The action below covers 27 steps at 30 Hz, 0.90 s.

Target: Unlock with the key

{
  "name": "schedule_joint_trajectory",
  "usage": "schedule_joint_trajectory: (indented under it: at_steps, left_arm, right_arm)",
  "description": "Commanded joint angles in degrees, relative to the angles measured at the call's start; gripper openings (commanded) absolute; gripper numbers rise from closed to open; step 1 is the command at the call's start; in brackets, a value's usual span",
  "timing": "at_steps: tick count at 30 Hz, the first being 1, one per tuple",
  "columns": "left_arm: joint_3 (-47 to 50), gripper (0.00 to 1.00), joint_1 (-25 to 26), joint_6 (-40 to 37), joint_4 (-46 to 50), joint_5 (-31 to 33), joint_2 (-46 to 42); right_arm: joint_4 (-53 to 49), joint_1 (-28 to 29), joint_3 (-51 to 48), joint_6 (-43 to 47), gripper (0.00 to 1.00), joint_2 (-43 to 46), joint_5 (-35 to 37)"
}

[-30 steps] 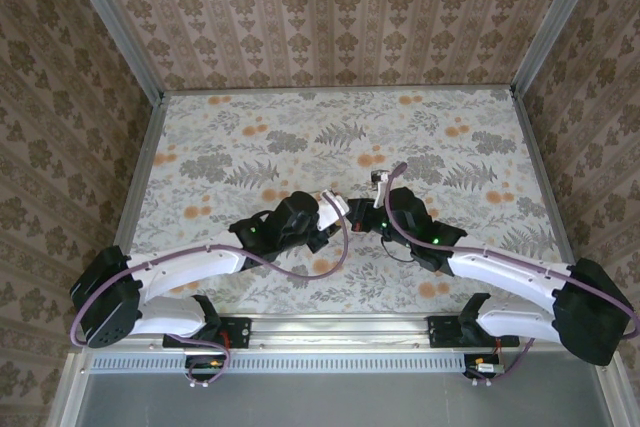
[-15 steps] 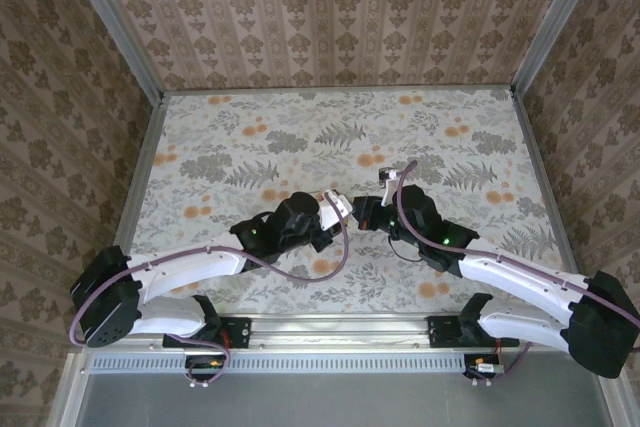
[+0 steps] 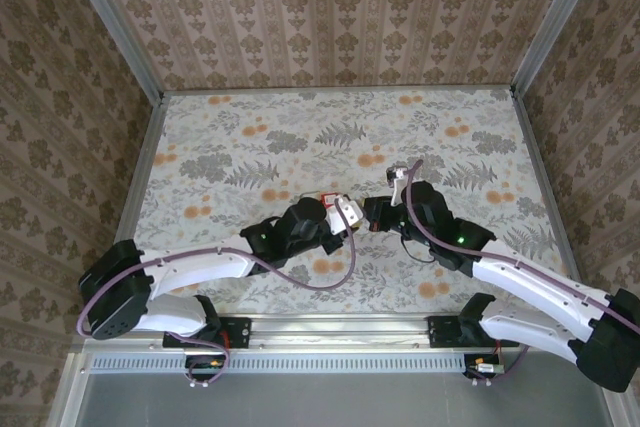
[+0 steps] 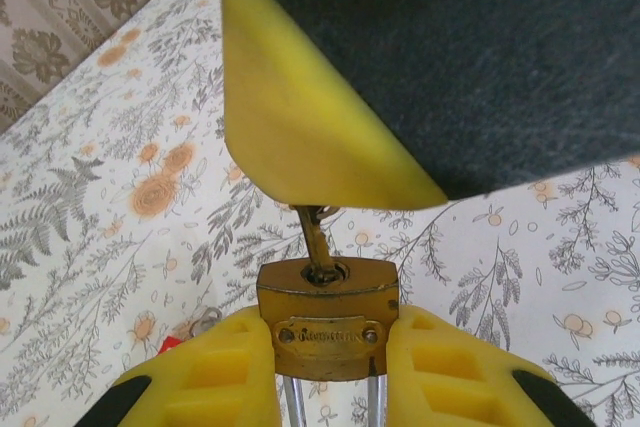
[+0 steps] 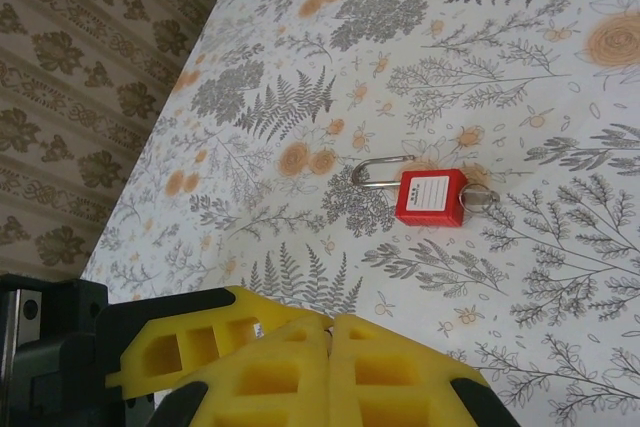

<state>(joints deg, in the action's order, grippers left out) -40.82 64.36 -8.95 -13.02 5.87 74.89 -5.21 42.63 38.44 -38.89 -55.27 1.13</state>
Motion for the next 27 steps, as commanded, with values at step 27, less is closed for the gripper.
schedule_joint_trajectory:
  at_steps: [27]
  left_arm:
    - [0.98,0.18,2.29,-2.58,-10.90,0.11,1.64]
  right_arm:
    - [-4.35,-2.64,3.66,2.01,0.00,2.44,-1.57]
